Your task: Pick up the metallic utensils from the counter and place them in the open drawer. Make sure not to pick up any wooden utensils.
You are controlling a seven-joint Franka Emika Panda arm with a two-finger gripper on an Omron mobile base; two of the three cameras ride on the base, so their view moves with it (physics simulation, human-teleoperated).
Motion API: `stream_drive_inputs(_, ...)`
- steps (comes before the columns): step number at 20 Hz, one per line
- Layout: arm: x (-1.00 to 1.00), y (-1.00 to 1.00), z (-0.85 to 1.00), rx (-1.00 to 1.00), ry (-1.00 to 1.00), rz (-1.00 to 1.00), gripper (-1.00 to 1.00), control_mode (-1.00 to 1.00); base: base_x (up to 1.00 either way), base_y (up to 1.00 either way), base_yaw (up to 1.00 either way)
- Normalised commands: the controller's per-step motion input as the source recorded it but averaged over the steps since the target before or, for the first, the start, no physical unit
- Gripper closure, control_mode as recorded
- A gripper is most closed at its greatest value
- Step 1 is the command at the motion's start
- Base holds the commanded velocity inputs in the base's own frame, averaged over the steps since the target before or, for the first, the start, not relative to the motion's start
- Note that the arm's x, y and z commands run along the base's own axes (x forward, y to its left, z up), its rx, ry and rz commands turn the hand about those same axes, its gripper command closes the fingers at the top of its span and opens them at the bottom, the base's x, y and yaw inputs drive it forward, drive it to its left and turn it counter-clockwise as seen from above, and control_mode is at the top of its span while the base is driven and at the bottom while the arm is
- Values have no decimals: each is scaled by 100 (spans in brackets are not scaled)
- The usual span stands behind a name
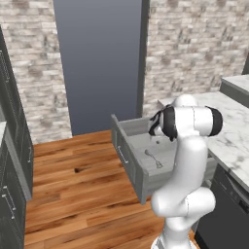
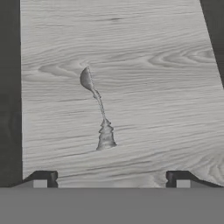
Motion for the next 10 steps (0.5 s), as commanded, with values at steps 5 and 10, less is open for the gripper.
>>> stream_drive_inputs(5,-61,0,99,0,-5,0,-100,-100,0,0,0)
stream_drive_inputs(10,-70,1,98,0,-9,-2,-100,-100,0,0,0)
